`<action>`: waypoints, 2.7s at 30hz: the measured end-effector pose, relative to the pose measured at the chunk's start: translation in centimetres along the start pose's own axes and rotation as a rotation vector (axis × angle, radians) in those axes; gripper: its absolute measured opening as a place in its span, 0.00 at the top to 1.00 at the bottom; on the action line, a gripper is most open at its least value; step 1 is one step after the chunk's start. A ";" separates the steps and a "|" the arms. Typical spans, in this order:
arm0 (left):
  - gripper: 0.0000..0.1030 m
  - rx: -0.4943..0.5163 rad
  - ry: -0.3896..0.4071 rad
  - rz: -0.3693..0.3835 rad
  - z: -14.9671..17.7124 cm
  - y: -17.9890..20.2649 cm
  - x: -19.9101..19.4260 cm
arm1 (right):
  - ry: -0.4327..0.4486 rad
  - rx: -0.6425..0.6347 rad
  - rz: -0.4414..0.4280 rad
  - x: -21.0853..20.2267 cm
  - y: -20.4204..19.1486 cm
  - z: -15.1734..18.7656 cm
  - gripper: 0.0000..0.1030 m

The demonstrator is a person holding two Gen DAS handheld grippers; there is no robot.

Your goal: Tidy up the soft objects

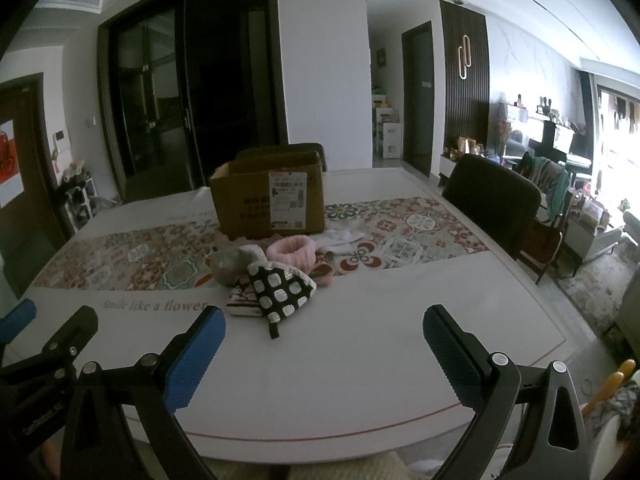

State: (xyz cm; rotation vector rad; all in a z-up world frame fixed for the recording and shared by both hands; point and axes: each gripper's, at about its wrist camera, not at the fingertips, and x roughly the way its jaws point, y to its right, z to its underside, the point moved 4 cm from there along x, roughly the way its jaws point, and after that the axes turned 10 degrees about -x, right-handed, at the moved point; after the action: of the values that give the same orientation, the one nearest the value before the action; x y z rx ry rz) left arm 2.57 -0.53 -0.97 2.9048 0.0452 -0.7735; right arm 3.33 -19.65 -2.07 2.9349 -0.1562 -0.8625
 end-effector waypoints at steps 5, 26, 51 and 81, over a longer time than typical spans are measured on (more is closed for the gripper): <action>0.00 0.001 0.000 0.000 0.0 0.0 0.0 | 0.001 0.002 0.001 0.0 0.0 0.0 0.02; 0.00 -0.002 0.004 -0.003 0.1 -0.1 -0.2 | 0.002 0.002 0.002 -0.1 -0.1 0.1 0.02; 0.00 -0.005 0.004 -0.002 0.1 -0.2 -0.2 | 0.002 -0.003 0.004 0.0 -0.3 0.1 0.02; 0.00 0.073 -0.053 0.117 -1.8 -4.3 9.5 | -0.086 -0.027 -0.002 7.2 -6.5 -1.4 0.02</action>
State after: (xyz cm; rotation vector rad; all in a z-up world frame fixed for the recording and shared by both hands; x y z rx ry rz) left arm 11.45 3.95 -4.69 2.9210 -0.1593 -0.8486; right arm 10.61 -13.96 -5.46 2.8753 -0.1451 -0.9838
